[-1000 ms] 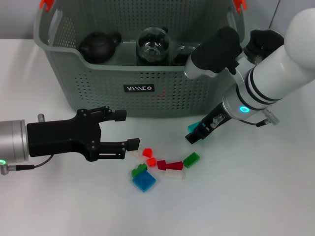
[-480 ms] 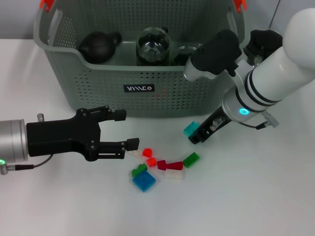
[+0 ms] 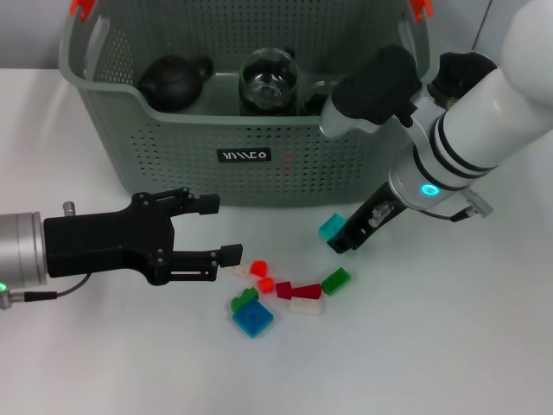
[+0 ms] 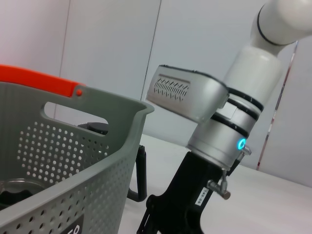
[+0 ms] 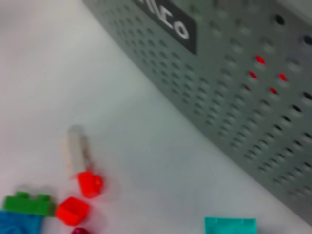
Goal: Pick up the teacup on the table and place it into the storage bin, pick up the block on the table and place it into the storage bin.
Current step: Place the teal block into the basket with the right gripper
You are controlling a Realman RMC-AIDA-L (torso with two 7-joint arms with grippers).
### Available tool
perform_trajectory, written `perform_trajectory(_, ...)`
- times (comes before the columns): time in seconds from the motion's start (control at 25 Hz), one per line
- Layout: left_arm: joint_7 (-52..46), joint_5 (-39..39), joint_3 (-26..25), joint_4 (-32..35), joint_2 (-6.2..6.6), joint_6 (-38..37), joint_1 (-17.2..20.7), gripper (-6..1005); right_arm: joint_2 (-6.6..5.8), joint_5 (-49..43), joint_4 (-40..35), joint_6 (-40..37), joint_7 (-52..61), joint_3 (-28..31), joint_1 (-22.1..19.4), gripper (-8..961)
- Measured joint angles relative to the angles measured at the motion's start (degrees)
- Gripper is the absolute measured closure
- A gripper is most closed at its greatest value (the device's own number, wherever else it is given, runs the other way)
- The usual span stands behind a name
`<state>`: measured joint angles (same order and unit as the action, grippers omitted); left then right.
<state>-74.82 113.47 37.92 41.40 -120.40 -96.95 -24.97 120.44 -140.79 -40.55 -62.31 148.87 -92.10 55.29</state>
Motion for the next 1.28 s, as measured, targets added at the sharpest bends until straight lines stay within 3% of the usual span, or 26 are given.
perform_trajectory(0.4, -0.3, -0.4, -0.4, 0.4, 0.16, -0.7, 0.9, 137, -0.20, -0.4, -21.4, -16.4, -0.3, 1.6, -4.1, 527)
perform_trajectory(0.64, 0.0, -0.6, -1.9, 0.4, 0.26, -1.6, 1.1, 138, -0.14, 1.4, -30.0, -19.9, -1.2, 7.8, -2.1, 528)
perform_trajectory(0.96, 0.0, -0.6, -1.9, 0.4, 0.65, -1.8, 0.9, 138, -0.11, 5.0, -29.0, -15.3, -6.1, 17.6, 3.7, 527)
perform_trajectory(1.28, 0.0, -0.6, -1.9, 0.4, 1.27, -2.1, 0.6, 139, -1.00, 1.1, -17.9, -6.0, -6.9, 20.8, 8.5, 528)
